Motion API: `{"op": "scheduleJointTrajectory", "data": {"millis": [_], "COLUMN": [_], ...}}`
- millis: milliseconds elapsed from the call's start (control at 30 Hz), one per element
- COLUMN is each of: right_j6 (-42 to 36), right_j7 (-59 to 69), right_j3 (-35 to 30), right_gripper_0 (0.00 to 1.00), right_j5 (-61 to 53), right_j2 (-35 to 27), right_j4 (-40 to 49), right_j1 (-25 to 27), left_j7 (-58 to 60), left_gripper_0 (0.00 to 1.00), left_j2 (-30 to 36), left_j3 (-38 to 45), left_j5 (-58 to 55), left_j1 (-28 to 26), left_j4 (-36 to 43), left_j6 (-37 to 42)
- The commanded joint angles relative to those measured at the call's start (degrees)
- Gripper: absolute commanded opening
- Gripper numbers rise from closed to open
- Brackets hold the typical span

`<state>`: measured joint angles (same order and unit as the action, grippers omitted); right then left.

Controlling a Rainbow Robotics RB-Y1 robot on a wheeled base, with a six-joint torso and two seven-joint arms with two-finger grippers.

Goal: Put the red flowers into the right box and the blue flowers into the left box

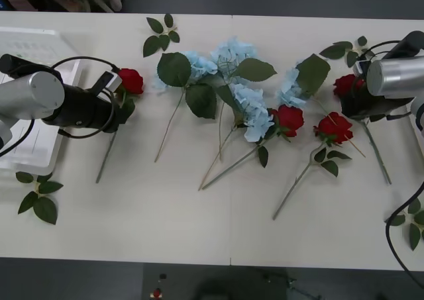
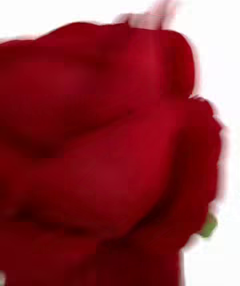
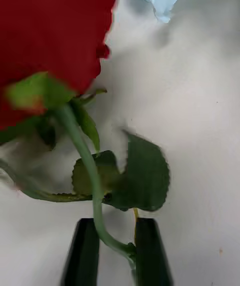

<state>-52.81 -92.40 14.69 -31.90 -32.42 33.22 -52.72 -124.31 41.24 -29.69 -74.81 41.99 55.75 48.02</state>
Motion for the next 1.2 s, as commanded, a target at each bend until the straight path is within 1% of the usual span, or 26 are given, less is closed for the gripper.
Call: {"op": "scheduleJointTrajectory", "data": {"millis": [33,167,300,367,433,467,533,600,667,733,767,800,867,967,1033,1100,1200], "right_j6": [-0.5,-4.2,-10.6,-14.4,-18.5,-19.6,-22.8,-24.4,-24.2,-22.7,-20.4,-19.4,-15.2,-5.5,-0.8,5.7,11.0], "right_j7": [-1.2,-1.5,-1.6,-2.1,-2.6,-2.8,-3.6,-5.3,-9.0,-10.6,-11.2,-11.2,-11.0,-10.7,-10.1,-7.0,-2.4], "right_j3": [-0.3,-0.3,-0.3,-0.3,0.0,0.5,3.3,7.5,12.5,15.6,19.0,20.0,24.0,27.7,28.6,28.7,27.7], "right_gripper_0": [0.00,0.00,0.00,0.00,0.00,0.00,0.00,0.00,0.00,0.00,0.00,0.00,0.00,0.00,0.00,0.00,0.00], "right_j5": [-1.1,-2.6,-7.3,-8.4,-8.1,-8.0,-7.3,-5.4,-1.8,0.3,1.7,1.7,1.7,0.1,-1.0,-1.6,-1.0], "right_j2": [-2.2,-4.1,-7.3,-9.2,-11.6,-12.4,-15.9,-19.7,-23.6,-25.4,-26.9,-27.4,-28.1,-27.1,-26.0,-23.9,-21.2], "right_j4": [0.5,0.5,0.5,0.6,1.2,1.6,4.0,7.7,11.4,12.5,12.3,12.0,8.7,0.7,-2.9,-8.2,-12.4], "right_j1": [-3.3,-6.6,-10.6,-13.1,-15.5,-15.9,-17.4,-17.9,-17.9,-17.9,-17.9,-17.9,-17.6,-16.3,-15.3,-13.7,-11.7], "left_j7": [1.1,1.2,1.1,1.0,1.1,1.2,1.1,1.2,1.4,1.5,1.5,1.5,1.4,1.2,1.3,1.6,1.9], "left_gripper_0": [0.00,0.00,0.00,0.00,0.00,0.00,0.00,0.00,0.00,0.00,0.00,0.00,0.00,0.00,0.00,0.00,0.00], "left_j2": [0.0,0.0,1.0,4.7,9.3,10.4,13.2,13.2,9.6,6.2,2.5,1.2,-3.3,-8.1,-9.6,-12.2,-16.0], "left_j3": [0.9,0.8,0.9,2.4,5.7,6.7,9.6,11.0,10.9,10.9,10.8,10.8,10.8,10.1,9.6,8.7,7.1], "left_j5": [1.0,1.2,0.5,-5.1,-13.2,-15.9,-27.7,-36.9,-40.3,-39.7,-37.6,-36.5,-31.2,-23.7,-22.5,-22.0,-22.0], "left_j1": [1.5,1.5,1.7,1.5,1.3,1.3,1.3,1.3,0.9,0.2,-0.8,-1.1,-2.3,-2.0,-1.7,-1.5,-1.4], "left_j4": [0.7,0.7,1.6,6.7,12.5,13.7,17.6,21.9,27.3,30.0,32.5,33.2,34.9,35.3,35.7,35.8,35.7], "left_j6": [-0.7,-1.0,-1.3,-1.1,0.3,0.9,3.0,3.6,-0.6,-3.7,-6.9,-8.2,-10.8,-10.9,-11.7,-13.7,-18.0]}}
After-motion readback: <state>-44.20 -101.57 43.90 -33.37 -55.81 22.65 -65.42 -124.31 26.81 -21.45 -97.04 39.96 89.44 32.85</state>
